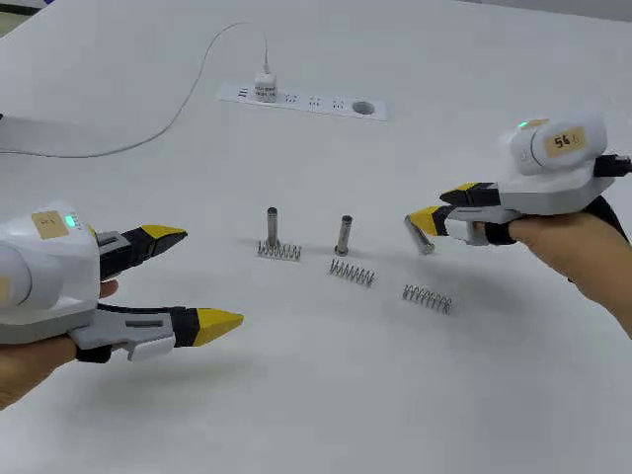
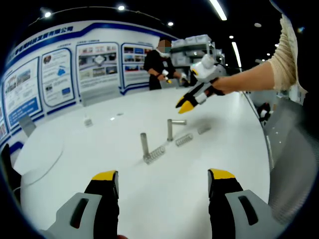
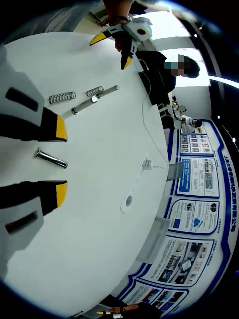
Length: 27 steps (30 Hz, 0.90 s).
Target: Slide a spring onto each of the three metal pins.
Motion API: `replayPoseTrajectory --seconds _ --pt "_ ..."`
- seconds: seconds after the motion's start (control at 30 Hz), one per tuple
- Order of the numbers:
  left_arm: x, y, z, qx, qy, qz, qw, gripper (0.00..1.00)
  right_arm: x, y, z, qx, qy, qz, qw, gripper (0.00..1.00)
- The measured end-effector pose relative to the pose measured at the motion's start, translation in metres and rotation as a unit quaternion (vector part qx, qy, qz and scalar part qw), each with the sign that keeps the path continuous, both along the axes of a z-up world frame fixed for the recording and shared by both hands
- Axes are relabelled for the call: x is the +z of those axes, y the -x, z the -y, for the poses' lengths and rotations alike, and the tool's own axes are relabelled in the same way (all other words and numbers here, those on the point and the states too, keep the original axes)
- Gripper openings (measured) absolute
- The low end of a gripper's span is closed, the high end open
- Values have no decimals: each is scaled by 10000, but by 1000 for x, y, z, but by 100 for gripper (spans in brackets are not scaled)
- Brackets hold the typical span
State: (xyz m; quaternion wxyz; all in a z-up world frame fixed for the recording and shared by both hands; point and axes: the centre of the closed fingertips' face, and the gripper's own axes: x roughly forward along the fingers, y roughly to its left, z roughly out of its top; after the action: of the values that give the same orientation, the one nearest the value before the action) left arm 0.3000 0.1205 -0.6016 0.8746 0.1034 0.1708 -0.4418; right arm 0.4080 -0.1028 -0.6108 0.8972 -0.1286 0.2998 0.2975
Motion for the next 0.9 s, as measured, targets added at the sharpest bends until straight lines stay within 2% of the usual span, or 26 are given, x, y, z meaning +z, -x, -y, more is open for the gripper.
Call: replayPoseTrajectory --seconds 0.3,0.5,0.9 --pt "-1 0 0 19 6 -8 10000 74 -16 -11 -2 -186 185 -190 9995 25" --pt "-2 1 -1 35 4 -32 10000 74 -24 -12 -3 -255 295 -322 9987 22" --pt "-2 0 -2 50 20 -21 10000 74 -38 -14 -4 -437 313 -645 9965 18"
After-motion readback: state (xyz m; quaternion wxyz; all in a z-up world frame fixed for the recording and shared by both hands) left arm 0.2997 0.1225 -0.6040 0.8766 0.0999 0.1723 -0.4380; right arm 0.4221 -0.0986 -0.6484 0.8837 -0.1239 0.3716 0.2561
